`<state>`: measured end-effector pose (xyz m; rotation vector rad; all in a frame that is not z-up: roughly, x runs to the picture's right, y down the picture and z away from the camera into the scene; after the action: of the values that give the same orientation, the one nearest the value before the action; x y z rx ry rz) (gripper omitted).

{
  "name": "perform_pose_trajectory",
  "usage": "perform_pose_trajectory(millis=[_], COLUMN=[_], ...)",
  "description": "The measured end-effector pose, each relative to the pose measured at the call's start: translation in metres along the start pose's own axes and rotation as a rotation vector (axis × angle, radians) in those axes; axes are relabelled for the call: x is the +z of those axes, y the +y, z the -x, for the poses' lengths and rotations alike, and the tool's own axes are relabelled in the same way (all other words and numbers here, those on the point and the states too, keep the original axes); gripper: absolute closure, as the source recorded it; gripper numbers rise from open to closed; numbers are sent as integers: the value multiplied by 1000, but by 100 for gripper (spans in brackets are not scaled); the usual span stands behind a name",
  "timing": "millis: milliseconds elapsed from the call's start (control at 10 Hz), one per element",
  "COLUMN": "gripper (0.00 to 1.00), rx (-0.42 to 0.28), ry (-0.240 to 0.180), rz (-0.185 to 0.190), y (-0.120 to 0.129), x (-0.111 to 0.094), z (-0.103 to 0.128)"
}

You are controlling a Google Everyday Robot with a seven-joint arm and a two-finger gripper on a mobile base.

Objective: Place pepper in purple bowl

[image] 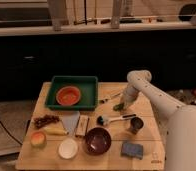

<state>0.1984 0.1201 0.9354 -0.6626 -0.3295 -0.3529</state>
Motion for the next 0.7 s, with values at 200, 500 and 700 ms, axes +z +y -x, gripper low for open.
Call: perform_pose_trajectory(millis=[200, 500, 700], gripper=[100, 100, 100], rx=[-7, -38, -66], ry=[12, 25, 22], rz=[-5, -27, -42], y=[3, 3, 3], x=[-8, -31, -47], z=[-1, 5, 9])
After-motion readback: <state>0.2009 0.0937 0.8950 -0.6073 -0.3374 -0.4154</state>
